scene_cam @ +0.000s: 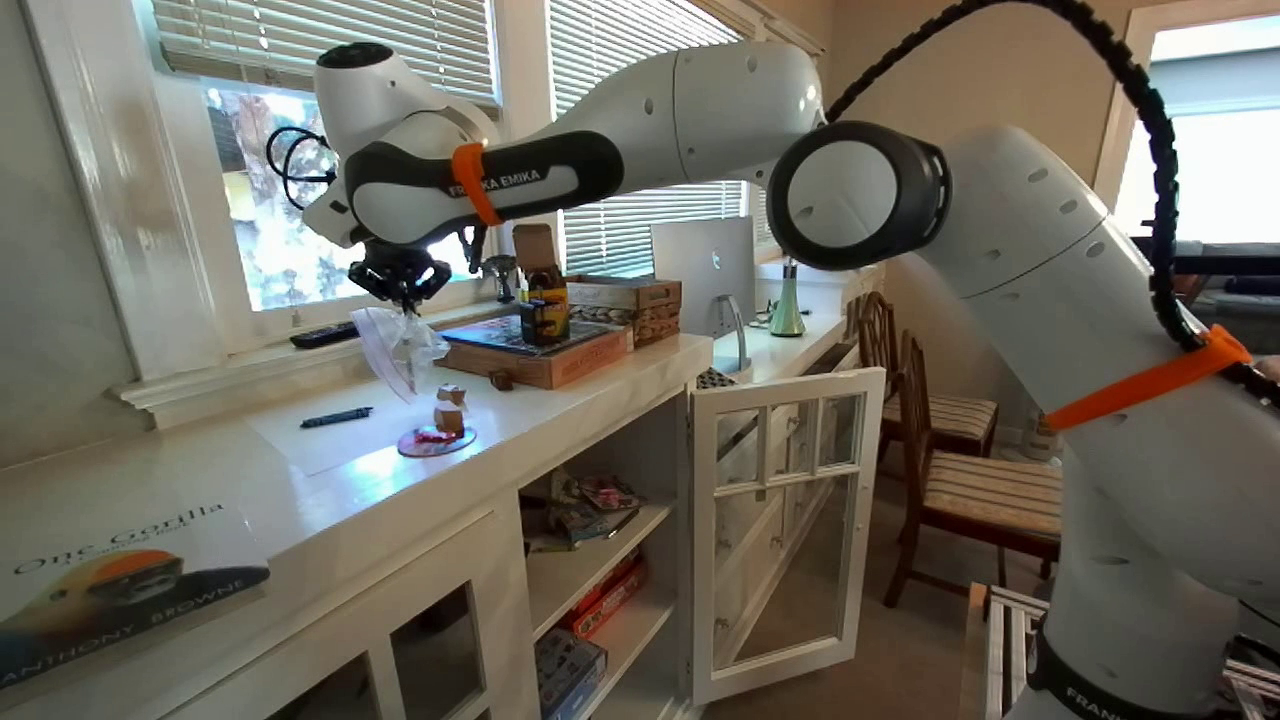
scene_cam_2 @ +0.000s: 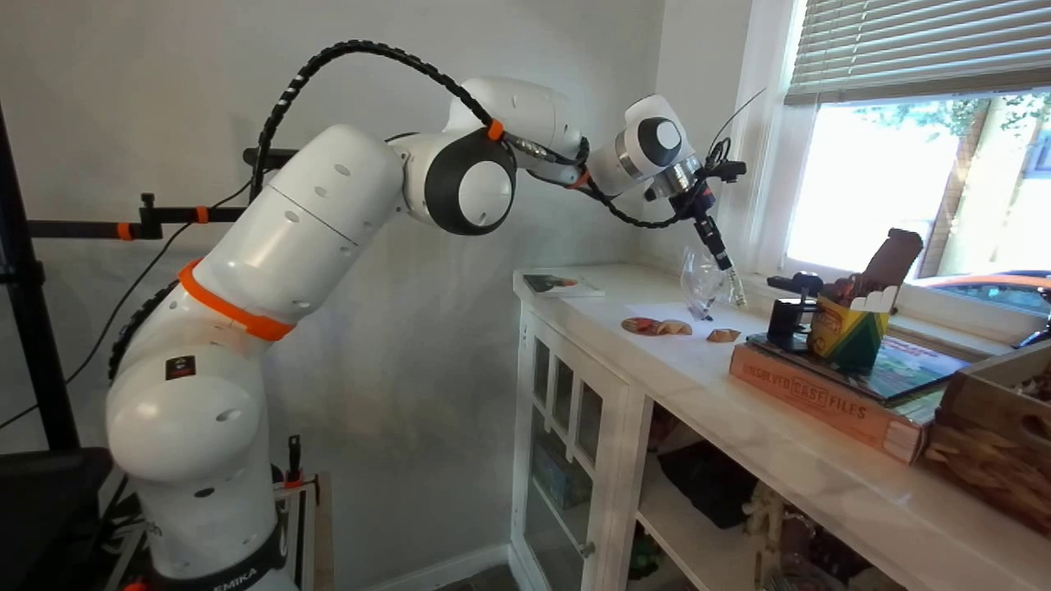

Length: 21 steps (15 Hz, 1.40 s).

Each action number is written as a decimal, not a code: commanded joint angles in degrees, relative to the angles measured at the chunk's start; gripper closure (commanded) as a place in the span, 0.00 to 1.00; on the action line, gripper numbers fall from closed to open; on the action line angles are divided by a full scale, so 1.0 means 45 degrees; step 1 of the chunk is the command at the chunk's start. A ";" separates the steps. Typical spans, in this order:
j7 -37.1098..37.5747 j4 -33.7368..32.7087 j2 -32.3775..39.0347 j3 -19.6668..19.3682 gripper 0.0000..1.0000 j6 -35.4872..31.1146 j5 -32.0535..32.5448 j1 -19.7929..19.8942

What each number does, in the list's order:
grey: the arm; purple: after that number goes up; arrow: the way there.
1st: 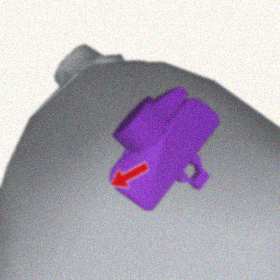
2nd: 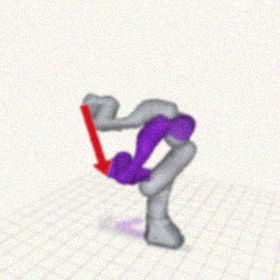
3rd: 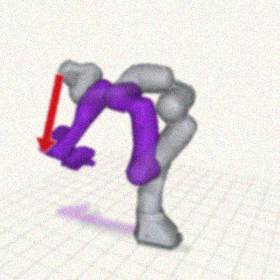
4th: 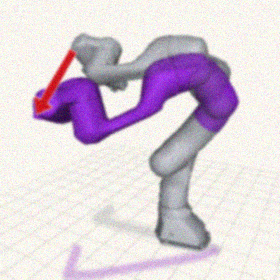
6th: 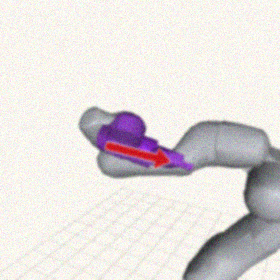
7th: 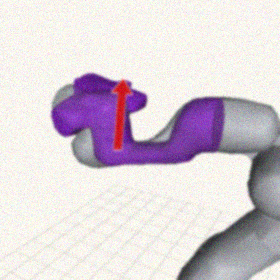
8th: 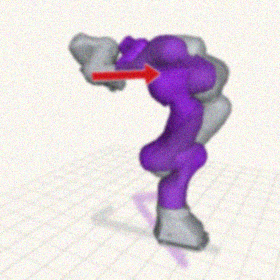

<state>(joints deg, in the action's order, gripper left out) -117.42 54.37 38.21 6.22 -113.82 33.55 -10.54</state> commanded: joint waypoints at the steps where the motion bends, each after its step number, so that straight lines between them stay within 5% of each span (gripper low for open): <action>1: -0.0279 -0.0329 0.0044 0.0526 1.00 0.0895 -0.1362 0.0395; 5: 0.0136 -0.0530 0.0059 0.0748 1.00 0.1726 -0.2816 0.0732; 14: 0.0213 -0.0655 0.0173 0.0648 1.00 0.2327 -0.3312 0.0730; 15: 0.0200 -0.0657 0.0184 0.0638 0.74 0.2345 -0.3304 0.0716; 16: 0.0225 -0.0642 0.0159 0.0631 0.73 0.2358 -0.3308 0.0715; 21: 0.0620 -0.0549 0.0131 0.0652 0.35 0.2224 -0.3541 0.0913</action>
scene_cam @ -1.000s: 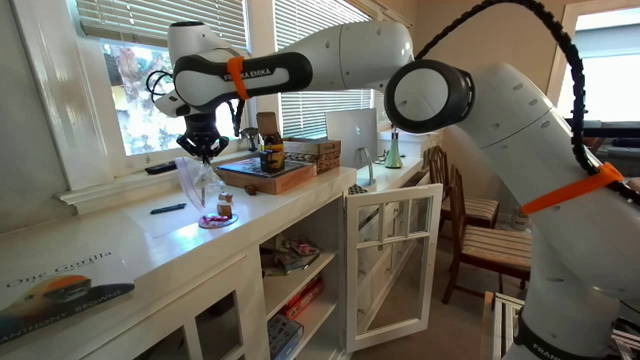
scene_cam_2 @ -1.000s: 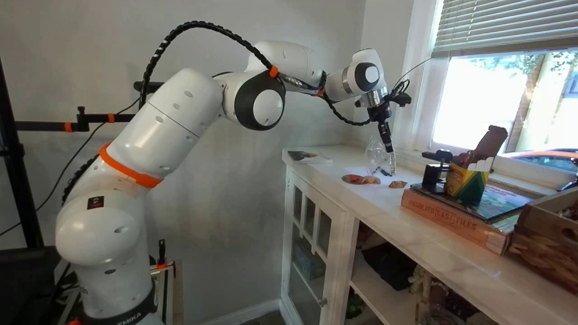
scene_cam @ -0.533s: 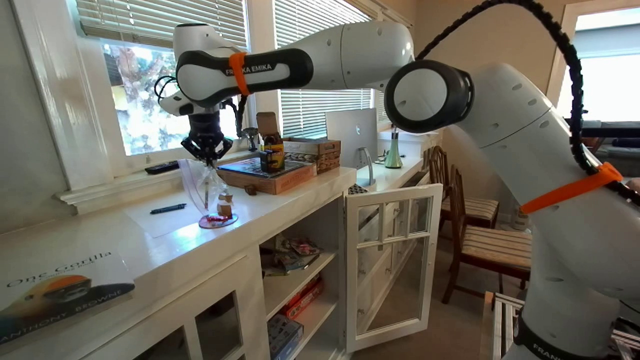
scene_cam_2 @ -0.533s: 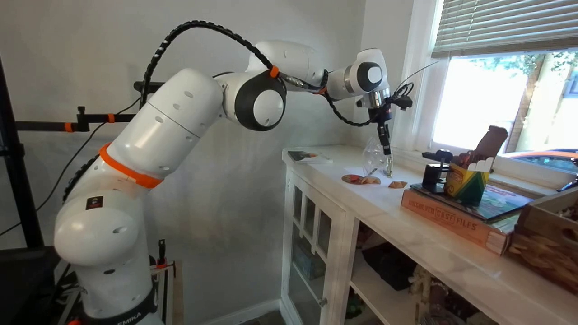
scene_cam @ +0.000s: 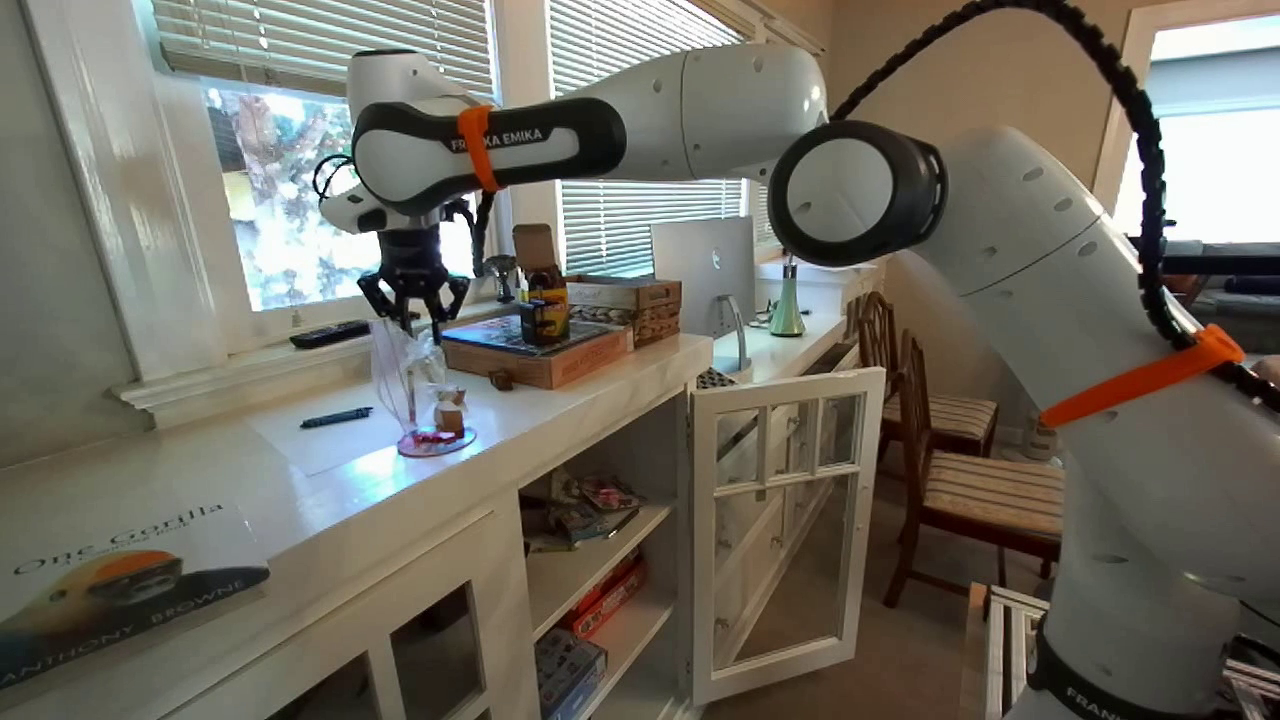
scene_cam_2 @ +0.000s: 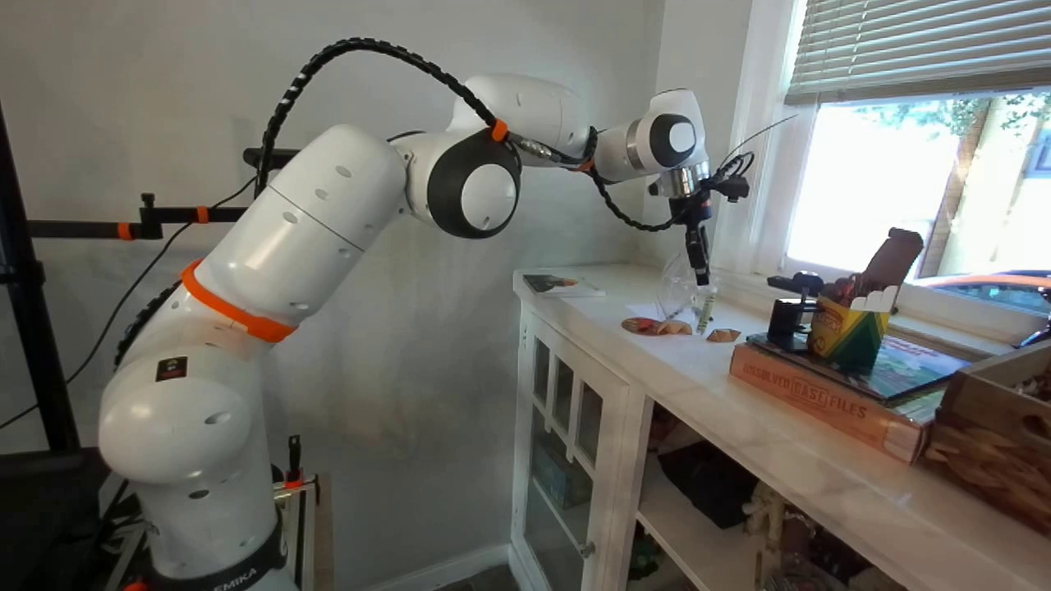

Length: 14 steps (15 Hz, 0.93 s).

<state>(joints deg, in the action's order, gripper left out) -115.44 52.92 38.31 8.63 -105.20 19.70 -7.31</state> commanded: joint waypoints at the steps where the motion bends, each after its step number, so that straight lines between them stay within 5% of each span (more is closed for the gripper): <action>1: 0.0266 -0.0217 0.0133 0.0122 0.28 0.0307 -0.0559 0.0245; 5: 0.0328 -0.0266 0.0238 0.0158 0.00 0.0262 -0.1130 0.0509; 14: -0.0179 0.0223 0.0191 0.0136 0.00 0.0142 -0.1505 0.0748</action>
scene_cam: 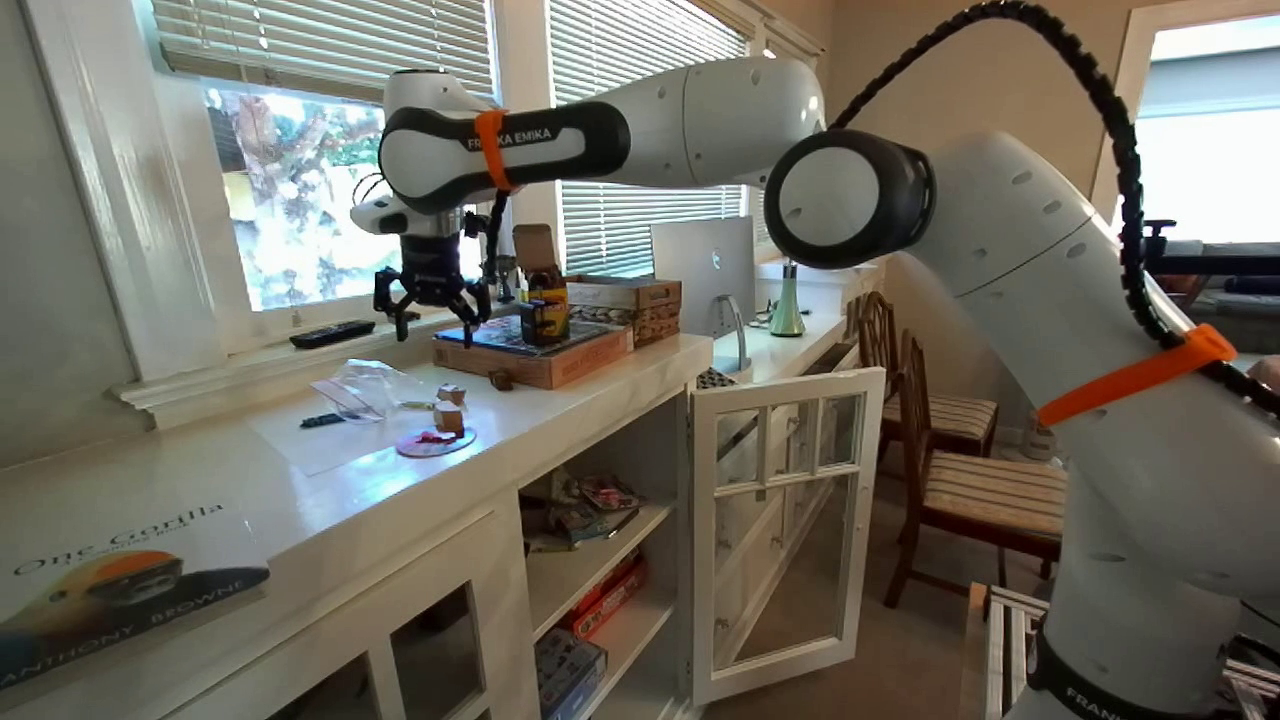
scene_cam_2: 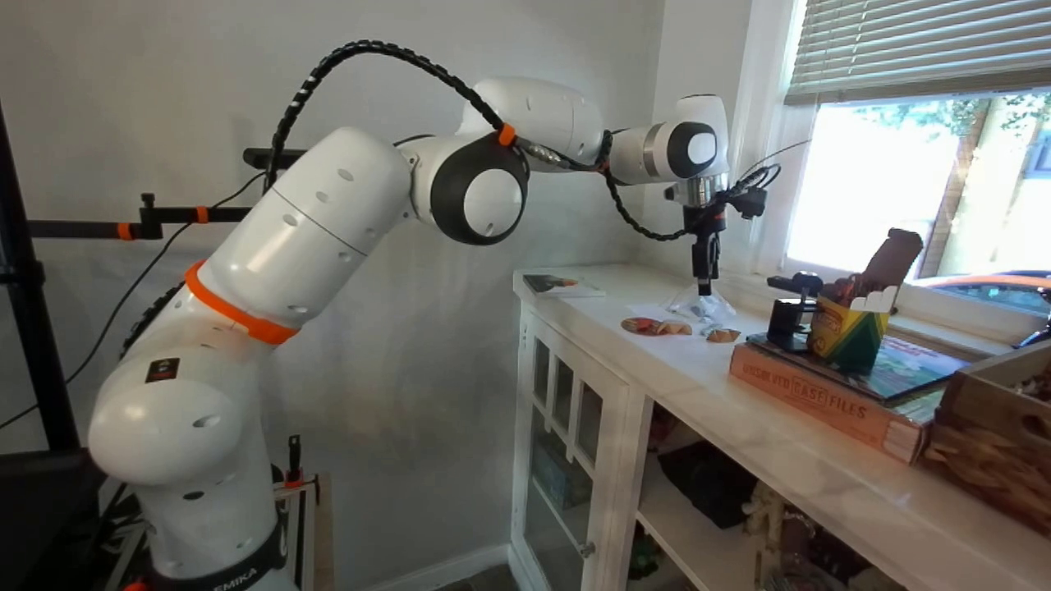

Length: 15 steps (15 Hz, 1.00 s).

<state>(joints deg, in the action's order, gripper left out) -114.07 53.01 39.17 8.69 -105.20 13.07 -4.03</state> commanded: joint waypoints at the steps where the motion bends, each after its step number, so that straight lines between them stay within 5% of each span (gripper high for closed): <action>1: -0.0722 0.0372 -0.0028 0.0166 0.00 0.0078 -0.0028 0.0027; 8: -0.1321 0.1673 -0.0258 0.0187 0.00 -0.0947 0.0209 0.0074; 15: -0.1654 0.3002 -0.0299 0.0117 0.00 -0.3754 0.0333 0.0294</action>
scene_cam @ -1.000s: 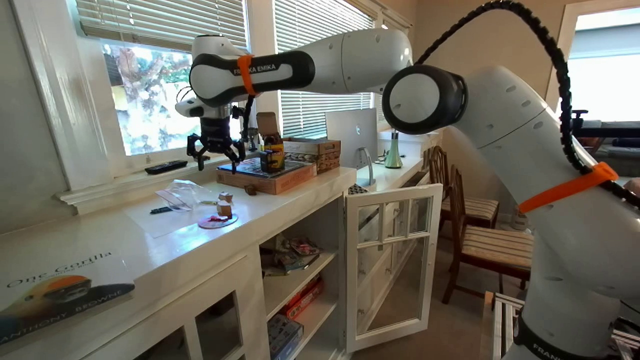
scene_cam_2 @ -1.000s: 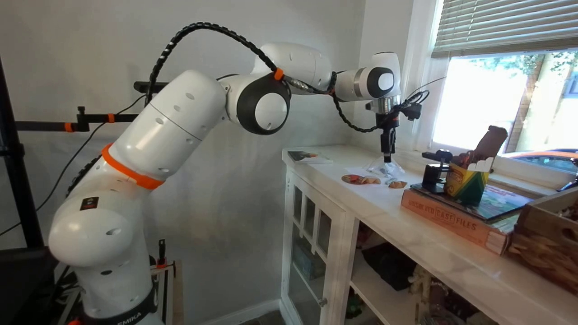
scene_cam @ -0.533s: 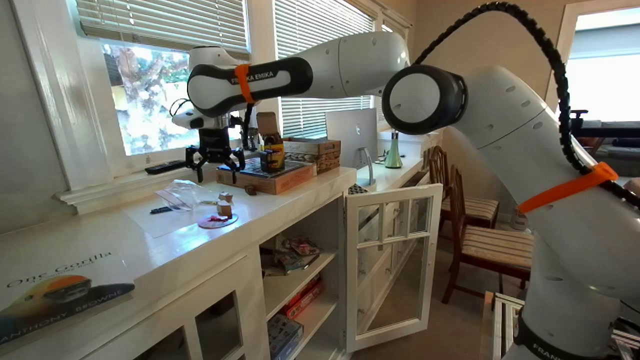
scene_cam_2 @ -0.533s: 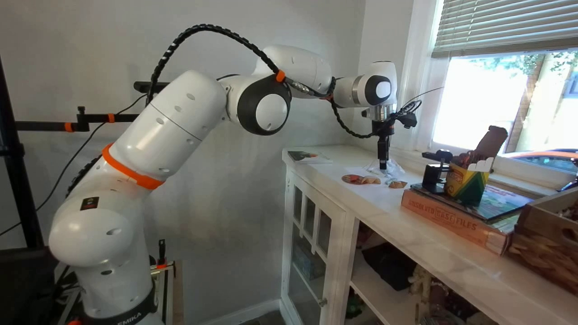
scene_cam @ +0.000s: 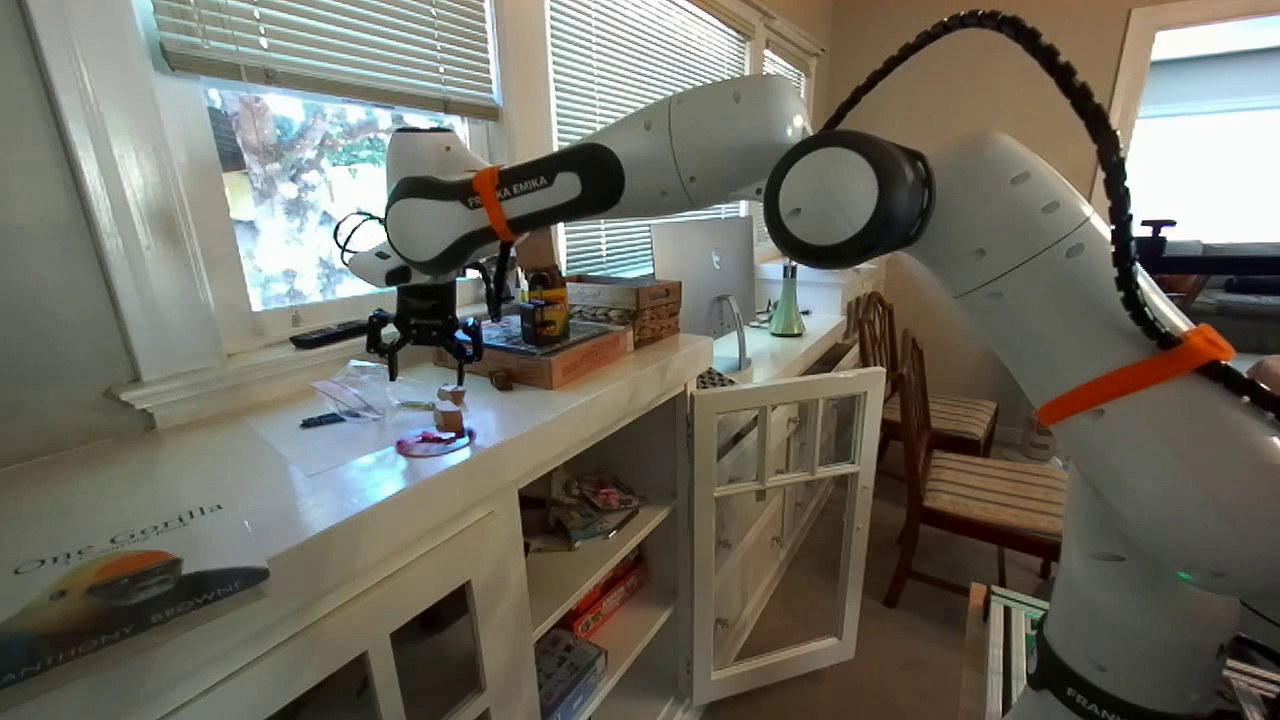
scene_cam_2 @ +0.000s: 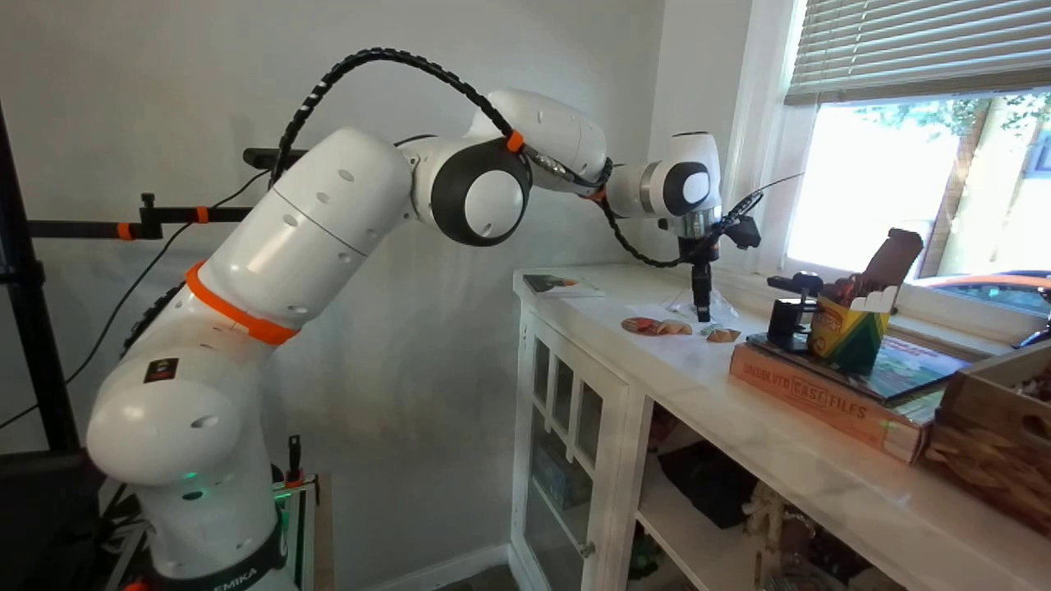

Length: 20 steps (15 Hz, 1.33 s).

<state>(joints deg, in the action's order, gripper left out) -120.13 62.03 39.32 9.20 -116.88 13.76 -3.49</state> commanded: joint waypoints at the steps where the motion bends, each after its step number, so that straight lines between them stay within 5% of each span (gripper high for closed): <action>1: -0.0322 0.1190 -0.0371 -0.0024 0.00 -0.1484 0.0177 0.0193; 20: 0.1360 0.3366 -0.1892 -0.0674 0.00 -0.1114 -0.0101 -0.0027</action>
<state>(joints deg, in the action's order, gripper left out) -115.06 73.68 32.30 6.67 -121.15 13.63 -3.42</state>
